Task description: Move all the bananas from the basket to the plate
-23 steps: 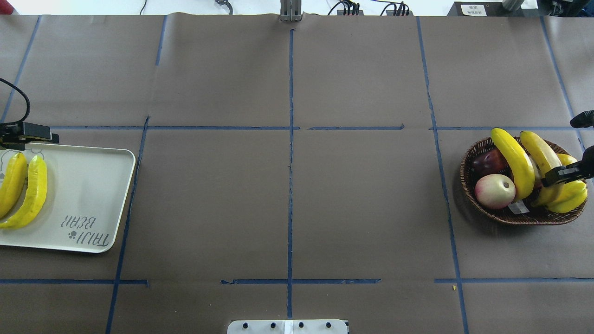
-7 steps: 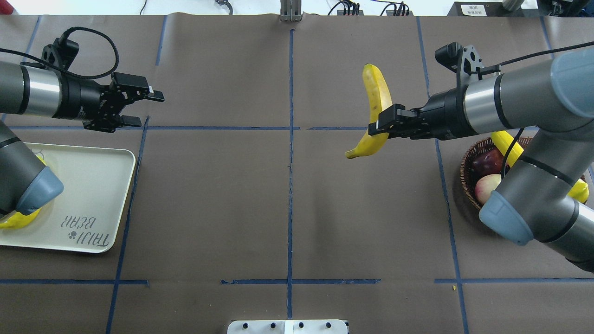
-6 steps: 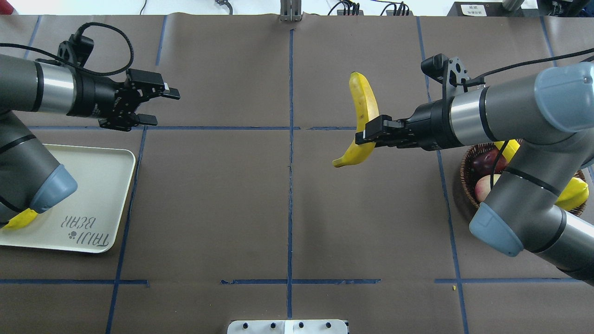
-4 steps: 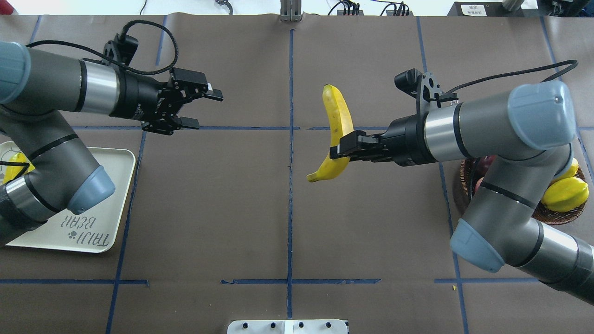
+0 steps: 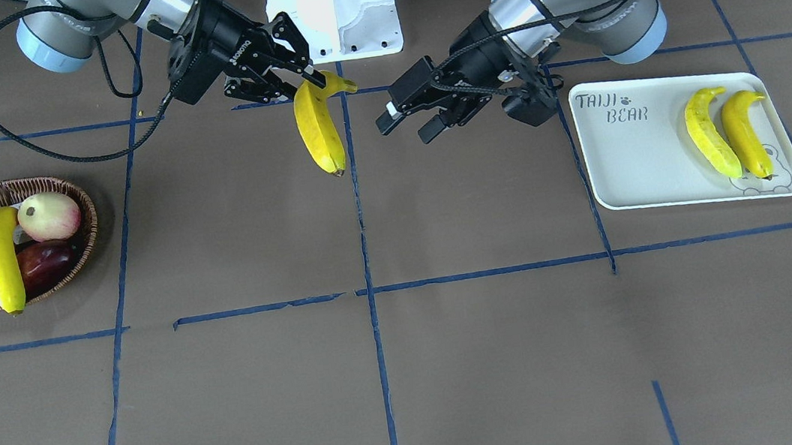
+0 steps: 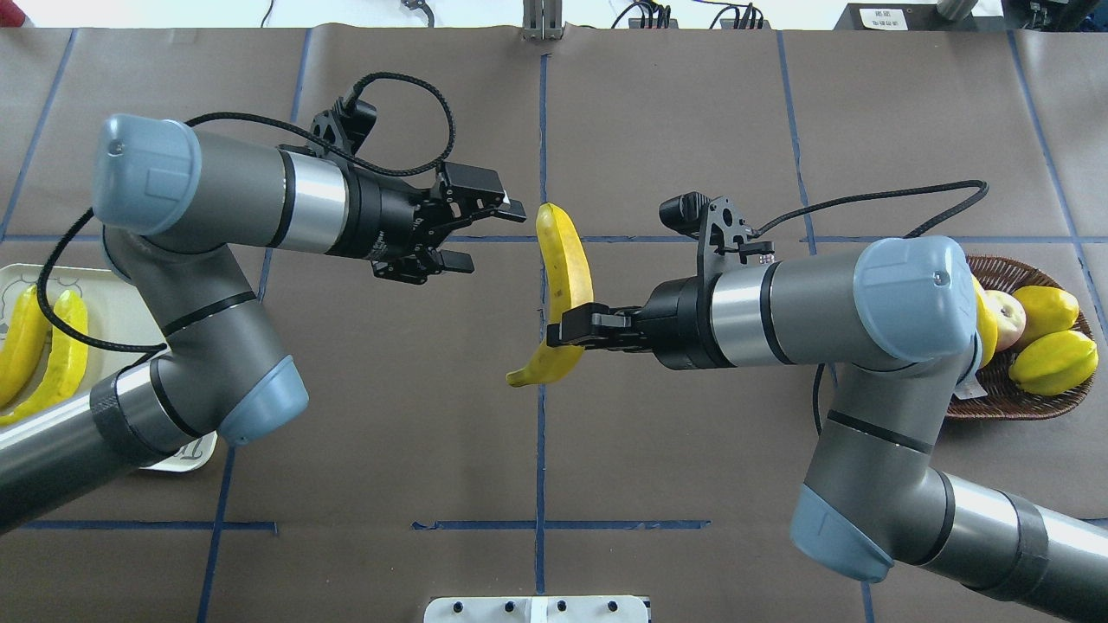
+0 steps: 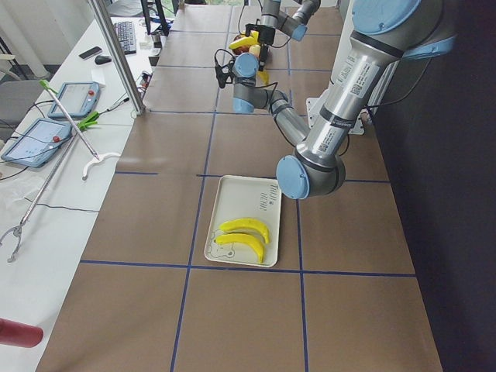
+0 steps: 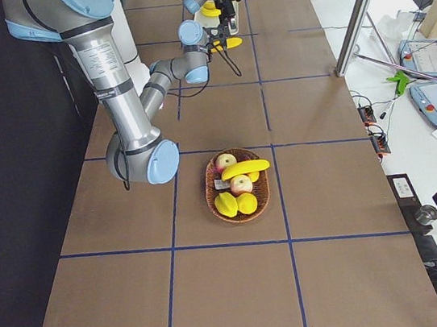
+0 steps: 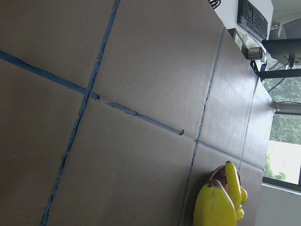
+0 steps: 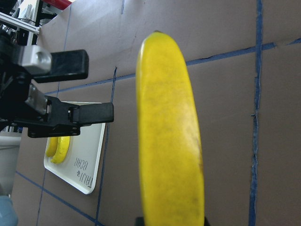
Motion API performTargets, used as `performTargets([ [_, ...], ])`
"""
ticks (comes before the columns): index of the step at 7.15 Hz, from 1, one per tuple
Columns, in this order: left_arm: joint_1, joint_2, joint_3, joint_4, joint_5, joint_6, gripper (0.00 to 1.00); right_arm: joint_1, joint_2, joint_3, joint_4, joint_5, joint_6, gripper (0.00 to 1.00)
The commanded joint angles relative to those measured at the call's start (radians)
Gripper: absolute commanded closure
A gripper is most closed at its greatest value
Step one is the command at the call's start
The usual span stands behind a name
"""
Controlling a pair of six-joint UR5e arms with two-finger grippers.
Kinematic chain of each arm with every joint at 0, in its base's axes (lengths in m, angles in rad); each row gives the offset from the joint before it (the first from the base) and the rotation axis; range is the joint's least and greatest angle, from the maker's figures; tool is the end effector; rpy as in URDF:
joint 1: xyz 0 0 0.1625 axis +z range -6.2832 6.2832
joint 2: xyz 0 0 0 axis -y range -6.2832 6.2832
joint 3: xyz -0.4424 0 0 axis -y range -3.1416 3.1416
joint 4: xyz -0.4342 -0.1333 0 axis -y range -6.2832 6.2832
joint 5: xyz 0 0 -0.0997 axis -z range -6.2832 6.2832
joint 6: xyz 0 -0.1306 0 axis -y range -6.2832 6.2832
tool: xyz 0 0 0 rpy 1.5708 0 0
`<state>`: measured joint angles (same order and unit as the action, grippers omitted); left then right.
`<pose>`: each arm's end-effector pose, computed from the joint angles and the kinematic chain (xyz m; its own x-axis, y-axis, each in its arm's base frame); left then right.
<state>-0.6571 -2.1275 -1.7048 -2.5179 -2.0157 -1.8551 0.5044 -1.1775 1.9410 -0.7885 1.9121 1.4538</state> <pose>0.4908 -0.4760 0.1541 -0.1102 -0.2348 -0.9658 0.1880 0.9492 -0.2522 -0.4896 -0.3726 0.1743 0.0407 -0.1032 0.9938 -0.1588 0.9813 0.1084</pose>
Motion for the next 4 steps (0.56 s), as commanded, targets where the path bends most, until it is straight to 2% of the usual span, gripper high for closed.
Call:
performTargets([
  [1,0.063,-0.043,0.001,0.023,0.084,-0.001,0.01,-0.015,0.001,0.001,0.000,-0.004,0.002,1.00],
  [3,0.088,-0.048,0.001,0.042,0.098,0.002,0.04,-0.020,0.001,0.002,0.002,-0.004,0.002,1.00],
  [4,0.100,-0.049,0.001,0.042,0.109,0.004,0.13,-0.020,0.001,0.004,0.002,-0.004,0.002,1.00],
])
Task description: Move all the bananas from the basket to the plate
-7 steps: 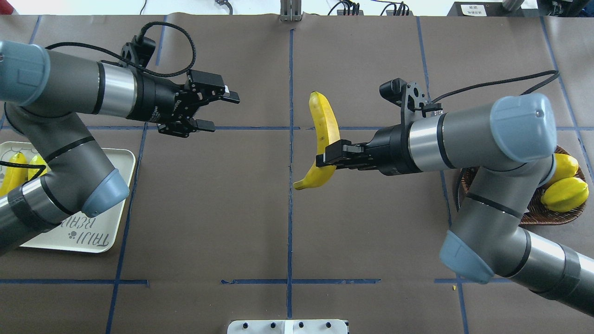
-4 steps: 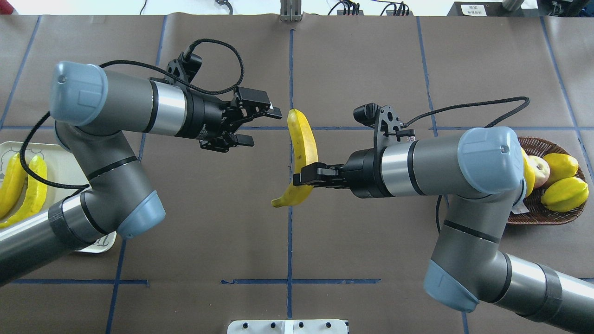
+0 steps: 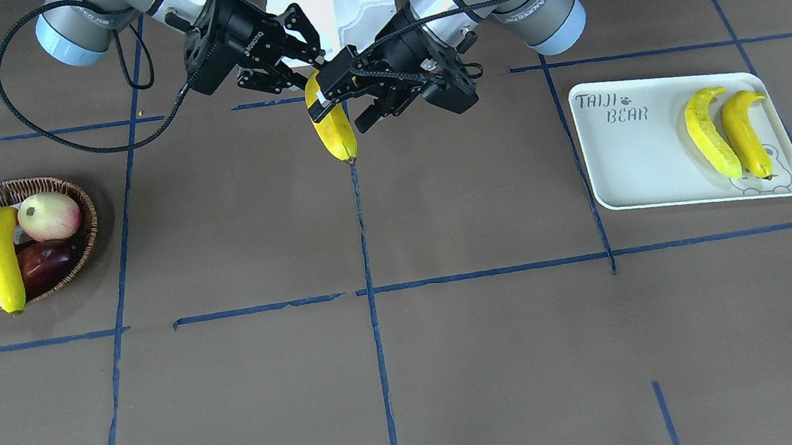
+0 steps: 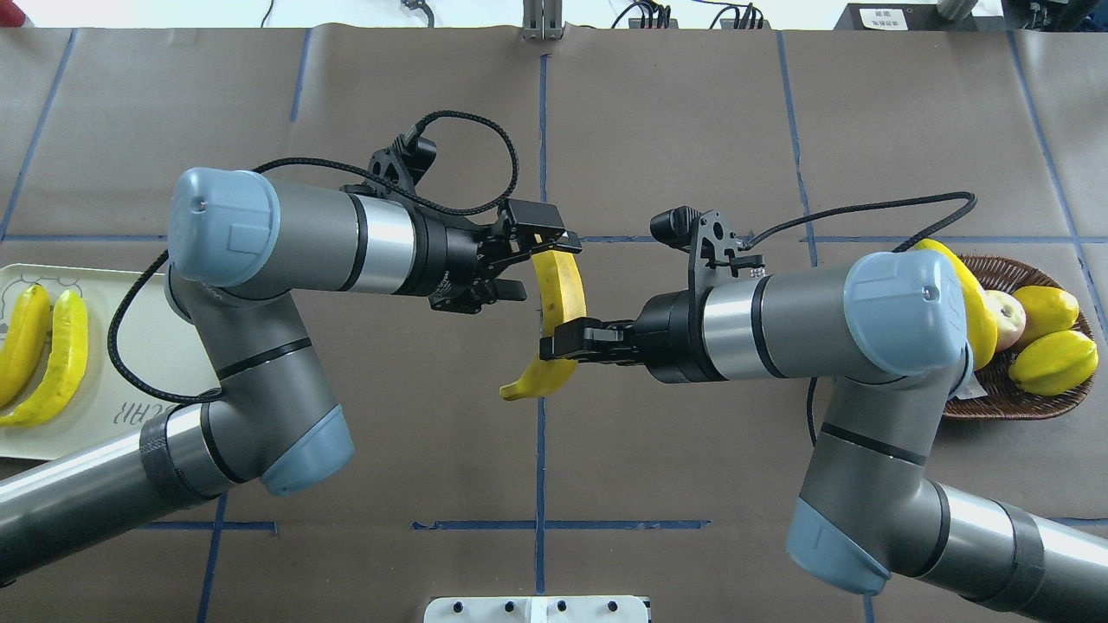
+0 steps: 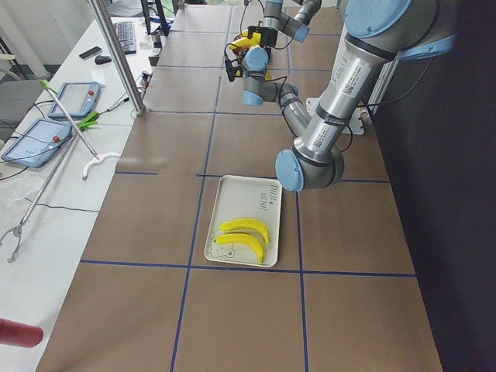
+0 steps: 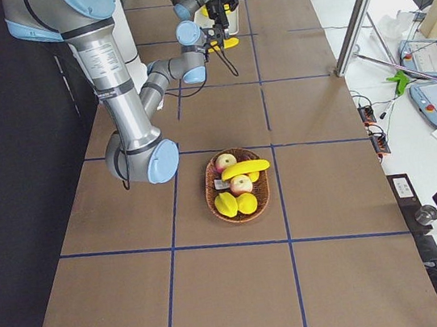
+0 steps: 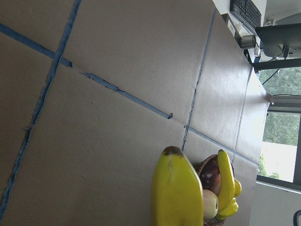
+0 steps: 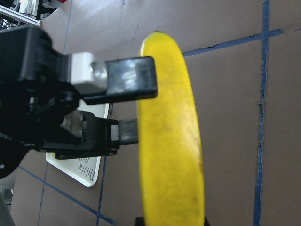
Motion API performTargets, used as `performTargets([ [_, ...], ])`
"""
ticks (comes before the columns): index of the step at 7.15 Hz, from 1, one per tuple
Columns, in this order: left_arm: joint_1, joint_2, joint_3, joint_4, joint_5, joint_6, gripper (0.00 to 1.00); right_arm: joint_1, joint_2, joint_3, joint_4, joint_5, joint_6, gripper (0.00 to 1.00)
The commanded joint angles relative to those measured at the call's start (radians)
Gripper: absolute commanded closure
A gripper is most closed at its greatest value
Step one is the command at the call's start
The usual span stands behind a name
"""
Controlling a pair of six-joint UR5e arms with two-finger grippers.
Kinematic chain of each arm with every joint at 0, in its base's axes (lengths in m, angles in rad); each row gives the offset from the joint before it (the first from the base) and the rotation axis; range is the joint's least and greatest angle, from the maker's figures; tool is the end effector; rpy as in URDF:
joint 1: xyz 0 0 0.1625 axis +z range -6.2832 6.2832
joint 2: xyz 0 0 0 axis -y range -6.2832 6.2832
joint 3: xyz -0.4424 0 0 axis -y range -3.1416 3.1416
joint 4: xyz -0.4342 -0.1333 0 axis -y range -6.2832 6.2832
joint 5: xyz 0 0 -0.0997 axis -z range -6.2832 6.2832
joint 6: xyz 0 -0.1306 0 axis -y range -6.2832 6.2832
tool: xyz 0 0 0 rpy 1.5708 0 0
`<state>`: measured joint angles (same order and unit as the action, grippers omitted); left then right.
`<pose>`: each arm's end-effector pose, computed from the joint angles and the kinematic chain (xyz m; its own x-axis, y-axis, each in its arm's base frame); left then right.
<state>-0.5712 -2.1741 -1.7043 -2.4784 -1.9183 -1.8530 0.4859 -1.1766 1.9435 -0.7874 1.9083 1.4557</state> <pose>0.5305 -0.4465 0.1266 -0.1214 -0.2332 -0.9648 0.1966 0.9471 -0.2537 -0.4954 -0.3635 0.1725 0.0350 -0.1041 0.9940 -0.1449 0.9835 0.1081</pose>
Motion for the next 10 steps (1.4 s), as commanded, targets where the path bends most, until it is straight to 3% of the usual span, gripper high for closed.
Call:
performTargets([
  [1,0.019,-0.004,0.000,0.003,0.018,0.001,0.22,-0.001,0.000,0.005,0.000,0.000,0.000,1.00],
  [3,0.019,-0.004,-0.001,0.003,0.018,0.001,0.29,-0.001,0.000,0.005,-0.001,0.000,0.000,1.00],
  [4,0.019,-0.004,-0.003,0.003,0.016,0.001,0.40,-0.001,0.000,0.005,0.000,0.000,-0.001,1.00],
  [5,0.017,-0.003,-0.006,0.001,0.016,0.006,0.86,-0.001,0.000,0.003,-0.003,0.000,-0.001,0.98],
  [6,0.017,-0.004,-0.006,0.001,0.016,0.000,1.00,-0.006,0.002,0.005,-0.013,-0.005,-0.001,0.81],
  [7,0.016,-0.003,-0.005,0.003,0.016,-0.002,1.00,-0.009,0.002,0.003,-0.015,-0.005,-0.001,0.11],
  [8,0.014,-0.003,-0.005,0.003,0.016,0.000,1.00,-0.009,0.003,0.005,-0.015,-0.006,0.000,0.00],
  [10,0.007,0.000,-0.005,0.003,0.015,0.001,1.00,-0.009,0.003,0.011,-0.015,-0.005,0.005,0.00],
])
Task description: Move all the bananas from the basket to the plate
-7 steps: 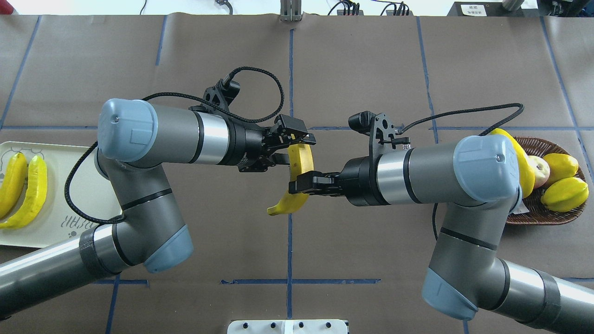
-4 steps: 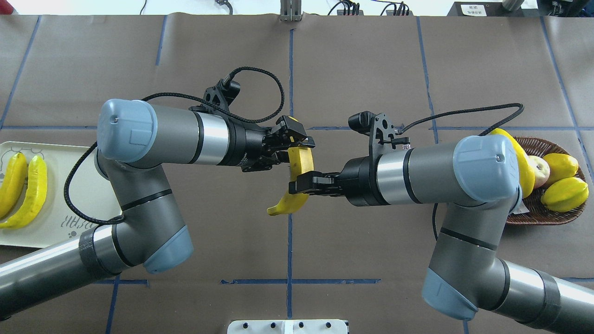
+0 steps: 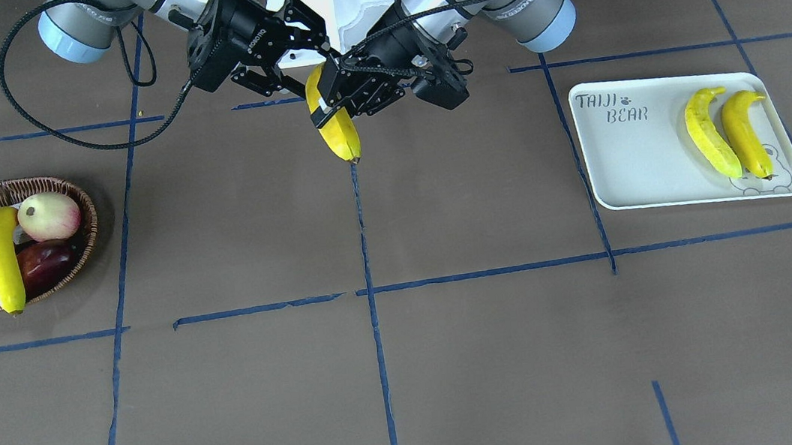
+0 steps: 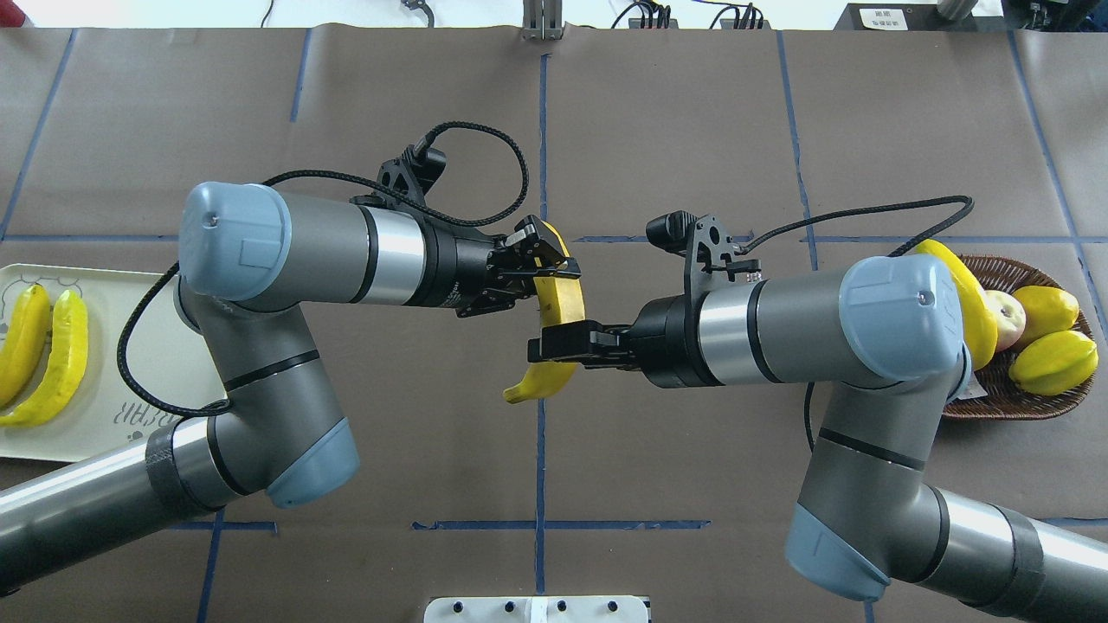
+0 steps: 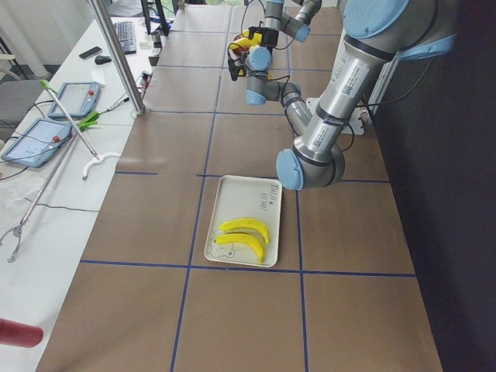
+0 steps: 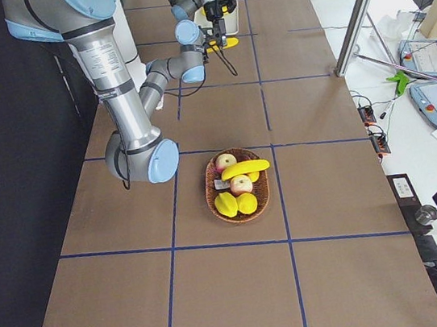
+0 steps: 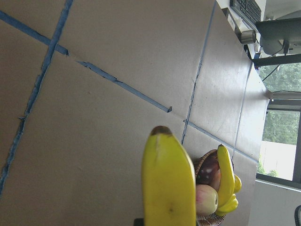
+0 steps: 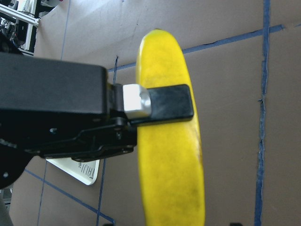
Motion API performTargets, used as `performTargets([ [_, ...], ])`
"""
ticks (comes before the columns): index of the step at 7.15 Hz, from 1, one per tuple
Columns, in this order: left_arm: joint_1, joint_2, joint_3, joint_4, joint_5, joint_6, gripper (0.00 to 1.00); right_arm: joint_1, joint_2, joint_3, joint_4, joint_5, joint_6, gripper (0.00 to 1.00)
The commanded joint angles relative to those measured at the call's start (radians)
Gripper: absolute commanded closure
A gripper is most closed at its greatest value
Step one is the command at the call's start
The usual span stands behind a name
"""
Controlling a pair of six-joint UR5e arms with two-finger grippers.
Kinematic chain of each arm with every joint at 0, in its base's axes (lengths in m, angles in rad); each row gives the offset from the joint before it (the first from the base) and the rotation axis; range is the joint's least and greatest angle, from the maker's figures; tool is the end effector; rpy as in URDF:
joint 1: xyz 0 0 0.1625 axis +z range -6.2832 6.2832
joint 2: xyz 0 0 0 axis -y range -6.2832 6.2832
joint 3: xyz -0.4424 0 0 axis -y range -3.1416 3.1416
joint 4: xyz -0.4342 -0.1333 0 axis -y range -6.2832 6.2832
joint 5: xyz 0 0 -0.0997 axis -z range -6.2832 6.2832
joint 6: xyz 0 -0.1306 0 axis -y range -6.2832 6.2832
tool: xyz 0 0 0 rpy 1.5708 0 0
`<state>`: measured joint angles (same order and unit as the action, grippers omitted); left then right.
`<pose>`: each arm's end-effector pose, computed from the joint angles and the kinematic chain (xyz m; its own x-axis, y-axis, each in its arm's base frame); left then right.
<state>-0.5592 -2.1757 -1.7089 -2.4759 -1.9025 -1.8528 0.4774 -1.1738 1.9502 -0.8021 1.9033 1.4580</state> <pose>0.5340 -0.4413 0.1237 -0.1259 -0.2316 -0.9646 0.1992 0.9467 -0.2533 -0.4973 -0.3593 0.1697 0.0389 -0.0996 0.9943 -0.1410 0.9845 0.1042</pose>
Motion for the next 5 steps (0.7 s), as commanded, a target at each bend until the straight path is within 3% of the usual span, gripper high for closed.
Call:
performTargets([
  [1,-0.013,0.005,0.002,0.008,-0.003,0.006,1.00,0.001,-0.001,0.015,-0.003,0.002,0.001,0.00],
  [2,-0.033,0.013,0.000,0.021,-0.013,0.013,1.00,0.007,-0.001,0.047,-0.032,0.008,0.001,0.00],
  [4,-0.199,0.080,-0.018,0.147,-0.239,0.055,1.00,0.079,-0.001,0.145,-0.229,0.051,-0.010,0.00],
  [5,-0.240,0.168,-0.046,0.156,-0.239,0.129,1.00,0.134,-0.006,0.154,-0.277,0.087,-0.018,0.00],
])
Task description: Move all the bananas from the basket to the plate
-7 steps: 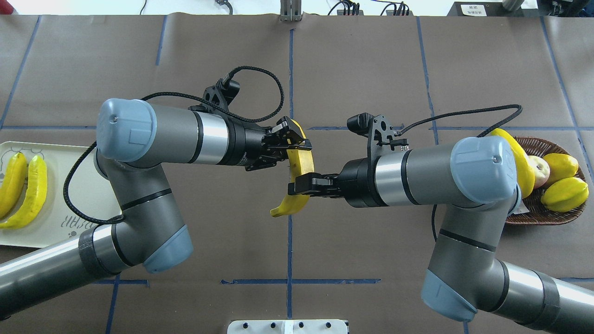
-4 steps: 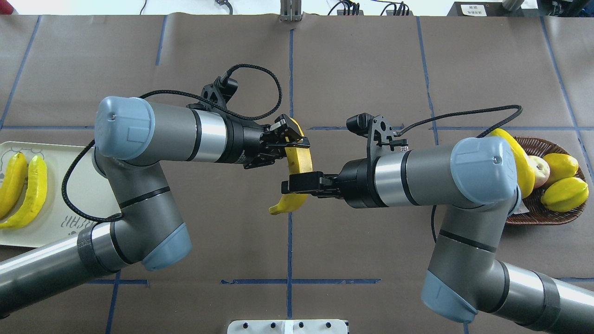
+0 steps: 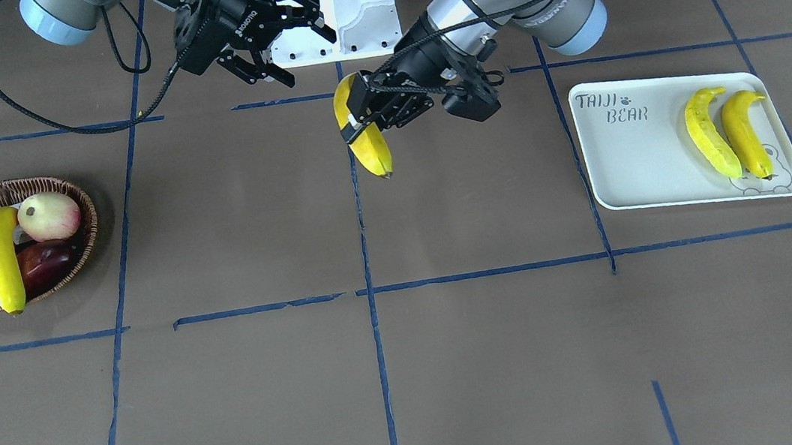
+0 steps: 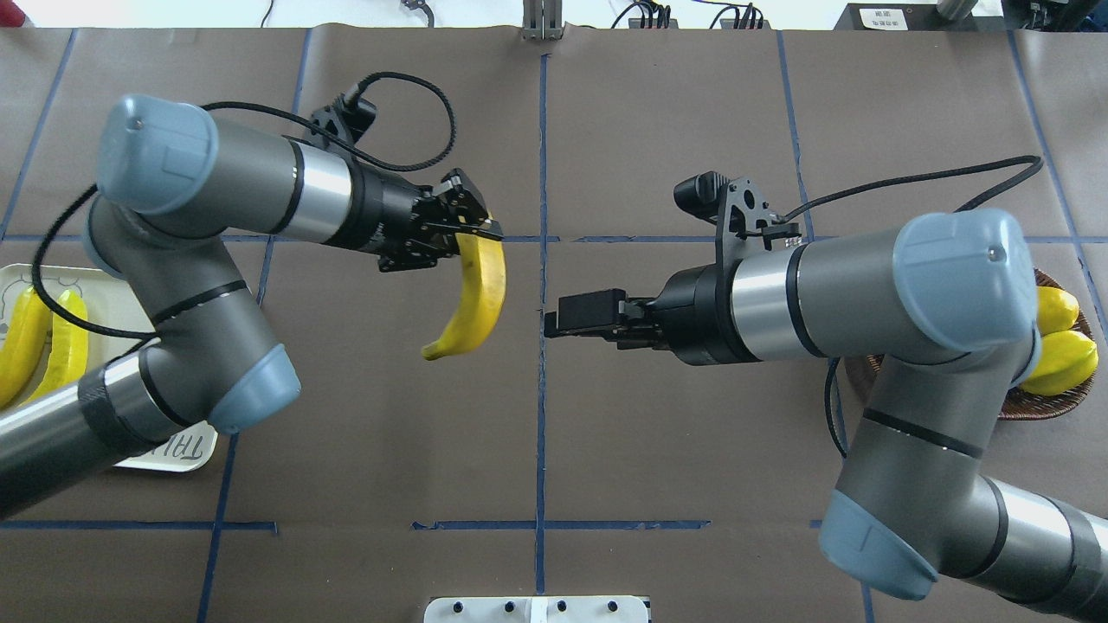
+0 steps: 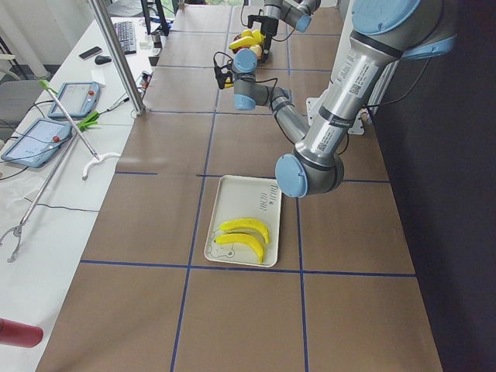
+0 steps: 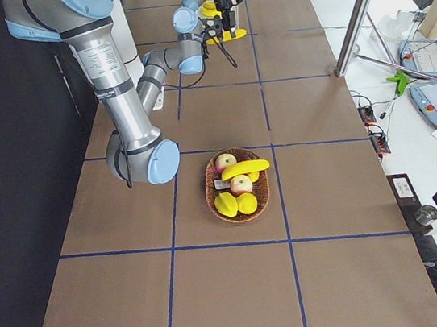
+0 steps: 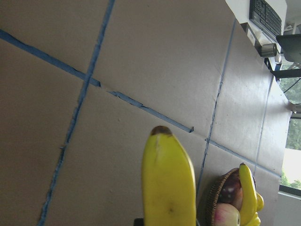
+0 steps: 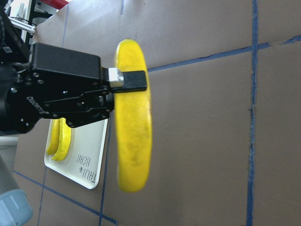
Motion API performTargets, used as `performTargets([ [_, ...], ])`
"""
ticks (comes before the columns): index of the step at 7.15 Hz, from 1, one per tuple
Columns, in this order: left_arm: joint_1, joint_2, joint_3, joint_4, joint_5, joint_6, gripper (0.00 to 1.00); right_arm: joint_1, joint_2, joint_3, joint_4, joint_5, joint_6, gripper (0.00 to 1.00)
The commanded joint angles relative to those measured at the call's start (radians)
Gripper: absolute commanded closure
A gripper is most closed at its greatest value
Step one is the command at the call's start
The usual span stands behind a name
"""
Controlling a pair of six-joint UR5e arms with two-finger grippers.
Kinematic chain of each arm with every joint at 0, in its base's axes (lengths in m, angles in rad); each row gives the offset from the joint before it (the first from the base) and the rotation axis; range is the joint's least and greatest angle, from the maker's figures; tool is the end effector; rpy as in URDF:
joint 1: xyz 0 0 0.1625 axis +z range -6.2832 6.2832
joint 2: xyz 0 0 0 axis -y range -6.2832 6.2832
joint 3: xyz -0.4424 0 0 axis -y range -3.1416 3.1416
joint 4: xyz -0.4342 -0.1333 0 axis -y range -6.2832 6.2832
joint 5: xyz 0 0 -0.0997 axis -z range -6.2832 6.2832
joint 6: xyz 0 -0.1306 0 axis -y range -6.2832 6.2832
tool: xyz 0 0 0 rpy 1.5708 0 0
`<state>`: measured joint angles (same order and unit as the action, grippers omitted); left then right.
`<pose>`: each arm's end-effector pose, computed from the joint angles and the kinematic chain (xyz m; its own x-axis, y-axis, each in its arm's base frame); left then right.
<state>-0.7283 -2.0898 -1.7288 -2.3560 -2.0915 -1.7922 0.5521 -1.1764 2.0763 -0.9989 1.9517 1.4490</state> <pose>0.4630 -0.5045 0.1878 0.0332 -0.2848 -0.9580 0.2210 0.9369 -0.2709 -0.4412 -0.3713 0.1436 0.1044 -0.0681 0.9922 -0.1604 0.9834 0.0844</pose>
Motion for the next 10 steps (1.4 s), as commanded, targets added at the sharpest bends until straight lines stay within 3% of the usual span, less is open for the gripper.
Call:
performTargets([
  [1,-0.094,0.219,-0.053,0.040,-0.048,0.180,1.00,0.128,-0.012,0.027,-0.093,0.082,-0.010,0.00],
  [3,-0.135,0.444,-0.084,0.038,-0.039,0.400,1.00,0.280,-0.055,0.010,-0.156,0.206,-0.130,0.00],
  [5,-0.137,0.607,-0.074,0.040,0.014,0.560,1.00,0.322,-0.055,0.014,-0.349,0.216,-0.328,0.00],
  [7,-0.131,0.659,-0.057,0.040,0.083,0.571,1.00,0.327,-0.074,0.011,-0.397,0.216,-0.395,0.00],
  [9,-0.126,0.659,-0.019,0.038,0.088,0.573,1.00,0.336,-0.112,0.013,-0.396,0.216,-0.429,0.00],
  [10,-0.125,0.651,-0.003,0.037,0.087,0.574,0.24,0.336,-0.118,0.013,-0.396,0.216,-0.432,0.00],
])
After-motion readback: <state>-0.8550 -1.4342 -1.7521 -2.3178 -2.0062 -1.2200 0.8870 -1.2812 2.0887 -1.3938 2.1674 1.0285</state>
